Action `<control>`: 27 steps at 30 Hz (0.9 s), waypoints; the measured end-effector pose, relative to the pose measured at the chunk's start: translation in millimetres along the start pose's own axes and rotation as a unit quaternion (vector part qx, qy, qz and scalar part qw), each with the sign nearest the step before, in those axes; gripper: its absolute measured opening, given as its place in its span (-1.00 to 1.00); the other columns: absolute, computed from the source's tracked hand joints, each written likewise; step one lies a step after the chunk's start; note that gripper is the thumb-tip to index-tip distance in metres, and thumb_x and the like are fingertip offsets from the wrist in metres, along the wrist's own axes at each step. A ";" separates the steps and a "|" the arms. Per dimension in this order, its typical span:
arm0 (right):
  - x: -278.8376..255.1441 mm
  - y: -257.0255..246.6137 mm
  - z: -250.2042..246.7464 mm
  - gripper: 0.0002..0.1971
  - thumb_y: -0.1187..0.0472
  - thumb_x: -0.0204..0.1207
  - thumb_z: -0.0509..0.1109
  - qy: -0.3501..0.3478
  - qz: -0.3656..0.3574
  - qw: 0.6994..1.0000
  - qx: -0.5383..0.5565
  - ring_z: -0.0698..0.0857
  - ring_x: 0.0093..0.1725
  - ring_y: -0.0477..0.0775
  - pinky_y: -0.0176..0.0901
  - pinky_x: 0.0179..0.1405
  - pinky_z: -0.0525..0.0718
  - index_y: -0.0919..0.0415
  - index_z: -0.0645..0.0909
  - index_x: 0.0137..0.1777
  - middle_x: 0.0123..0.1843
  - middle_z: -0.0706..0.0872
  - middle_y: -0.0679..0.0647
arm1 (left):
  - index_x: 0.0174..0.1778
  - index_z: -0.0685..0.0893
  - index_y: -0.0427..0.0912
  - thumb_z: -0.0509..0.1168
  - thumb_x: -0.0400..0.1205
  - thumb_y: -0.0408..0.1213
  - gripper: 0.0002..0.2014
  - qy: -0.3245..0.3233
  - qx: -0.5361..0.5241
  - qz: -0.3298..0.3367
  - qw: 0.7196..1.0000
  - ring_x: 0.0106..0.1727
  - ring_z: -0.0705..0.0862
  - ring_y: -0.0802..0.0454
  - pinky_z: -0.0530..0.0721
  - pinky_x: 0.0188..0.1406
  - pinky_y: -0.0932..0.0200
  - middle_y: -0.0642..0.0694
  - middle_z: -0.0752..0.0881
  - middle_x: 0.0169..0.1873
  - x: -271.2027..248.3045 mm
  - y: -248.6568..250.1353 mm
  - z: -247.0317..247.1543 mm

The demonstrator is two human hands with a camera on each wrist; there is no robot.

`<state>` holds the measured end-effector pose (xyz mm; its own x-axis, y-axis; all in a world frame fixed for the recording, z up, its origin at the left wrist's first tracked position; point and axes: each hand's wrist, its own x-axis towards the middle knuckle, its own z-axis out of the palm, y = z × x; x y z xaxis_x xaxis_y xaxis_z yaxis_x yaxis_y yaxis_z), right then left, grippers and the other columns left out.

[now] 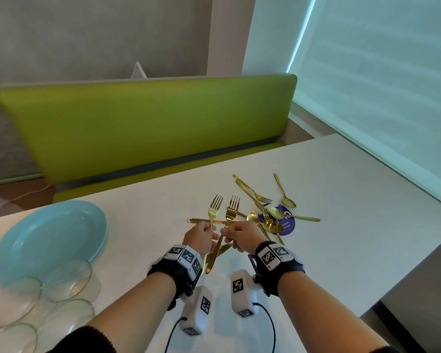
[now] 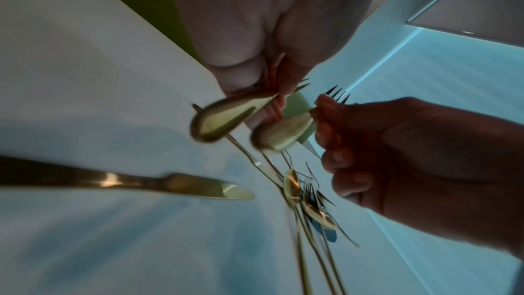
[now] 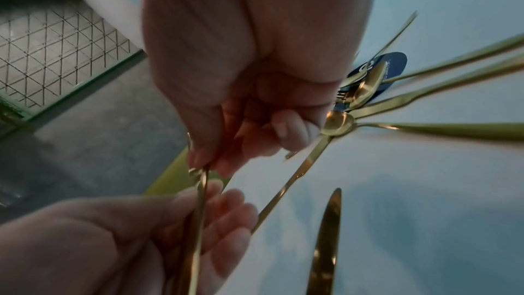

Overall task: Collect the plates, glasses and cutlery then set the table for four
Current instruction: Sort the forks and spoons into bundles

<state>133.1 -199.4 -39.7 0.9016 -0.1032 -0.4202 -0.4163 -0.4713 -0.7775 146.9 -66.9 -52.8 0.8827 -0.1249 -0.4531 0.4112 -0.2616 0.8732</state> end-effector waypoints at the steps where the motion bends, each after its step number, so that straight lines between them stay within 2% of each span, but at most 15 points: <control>1: 1.2 0.3 -3.8 -0.74 0.10 0.56 0.41 -0.006 -0.004 1.000 0.002 0.51 -0.50 -0.15 -0.38 -0.56 0.46 0.12 0.58 -0.36 -0.39 0.65 -0.08 | 0.02 0.58 -0.20 0.09 0.71 -0.32 -0.84 -0.011 -0.004 0.000 1.000 -0.30 0.73 -0.08 0.74 -0.26 0.07 -0.16 0.72 -0.17 1.3 2.6 4.6; 3: 4.8 3.2 -9.3 -0.74 0.07 0.56 0.40 -0.014 -0.015 1.000 -0.002 0.53 -0.50 -0.16 -0.40 -0.58 0.46 0.13 0.60 -0.34 -0.40 0.65 -0.08 | -0.01 0.59 -0.19 0.11 0.69 -0.32 -0.85 -0.036 -0.024 -0.005 0.999 -0.32 0.75 -0.11 0.72 -0.32 0.10 -0.22 0.76 -0.14 4.4 6.2 13.3; 7: 13.5 10.0 -17.8 -0.73 0.15 0.59 0.37 -0.012 -0.021 1.000 0.009 0.53 -0.50 -0.14 -0.41 -0.61 0.45 0.10 0.57 -0.37 -0.38 0.65 -0.07 | -0.14 0.57 -0.17 0.07 0.66 -0.40 -0.82 -0.073 -0.066 -0.019 0.995 -0.24 0.74 -0.24 0.70 -0.21 0.01 -0.25 0.72 -0.22 9.0 10.8 28.0; 13: 22.7 18.2 -26.4 -0.72 0.15 0.57 0.39 -0.004 -0.026 1.000 0.006 0.53 -0.52 -0.13 -0.45 -0.65 0.42 0.09 0.56 -0.40 -0.41 0.64 -0.07 | -0.18 0.55 -0.19 -0.03 0.63 -0.50 -0.73 -0.084 -0.076 -0.020 0.993 -0.39 0.66 -0.16 0.63 -0.37 0.11 -0.24 0.64 -0.25 13.6 15.2 41.1; 17: 25.2 22.1 -30.0 -0.72 0.10 0.57 0.37 -0.004 -0.022 0.999 -0.031 0.52 -0.50 -0.13 -0.39 -0.53 0.44 0.04 0.57 -0.39 -0.43 0.63 -0.10 | -0.13 0.56 -0.16 -0.05 0.61 -0.52 -0.70 -0.087 -0.047 -0.019 0.995 -0.45 0.61 -0.05 0.50 -0.48 0.20 -0.16 0.64 -0.34 18.1 15.4 46.2; 20: 26.1 26.2 -31.4 -0.70 0.06 0.60 0.32 -0.008 -0.027 0.998 -0.062 0.54 -0.47 -0.13 -0.37 -0.43 0.52 -0.04 0.55 -0.39 -0.41 0.63 -0.10 | -0.03 0.57 -0.20 0.00 0.61 -0.46 -0.76 -0.084 -0.029 -0.021 0.996 -0.49 0.53 -0.01 0.38 -0.53 0.23 -0.16 0.65 -0.36 23.2 11.9 52.2; 23: 25.1 31.4 -39.8 -0.77 0.00 0.63 0.26 -0.012 -0.011 0.997 -0.081 0.55 -0.42 -0.15 -0.38 -0.42 0.51 -0.03 0.60 -0.25 -0.37 0.64 -0.12 | -0.06 0.61 -0.16 0.06 0.63 -0.34 -0.80 -0.059 0.003 -0.017 0.998 -0.47 0.49 0.01 0.37 -0.50 0.22 -0.11 0.64 -0.34 27.9 10.9 59.3; 25: 24.9 38.5 -52.2 -0.78 -0.03 0.62 0.27 0.009 0.014 0.995 -0.095 0.55 -0.41 -0.17 -0.39 -0.42 0.48 0.04 0.65 -0.12 -0.36 0.64 -0.13 | -0.06 0.60 -0.13 0.06 0.69 -0.26 -0.80 -0.032 0.044 -0.001 0.999 -0.46 0.49 0.04 0.41 -0.49 0.25 -0.06 0.60 -0.35 31.6 11.7 62.1; 27: 26.3 51.4 -69.1 -0.75 0.01 0.61 0.28 0.059 0.049 0.988 -0.131 0.54 -0.40 -0.16 -0.38 -0.41 0.46 0.11 0.64 -0.20 -0.37 0.61 -0.10 | -0.05 0.60 -0.11 0.05 0.71 -0.23 -0.78 -0.013 0.081 0.016 0.996 -0.46 0.50 0.07 0.42 -0.50 0.28 -0.03 0.58 -0.38 36.2 12.1 63.8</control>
<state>143.6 -286.9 -58.4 0.8722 -0.2541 -0.4179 -0.4716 -0.6633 -0.5810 169.3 -135.6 -70.1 0.8877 -0.1594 -0.4319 0.3390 -0.4084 0.8475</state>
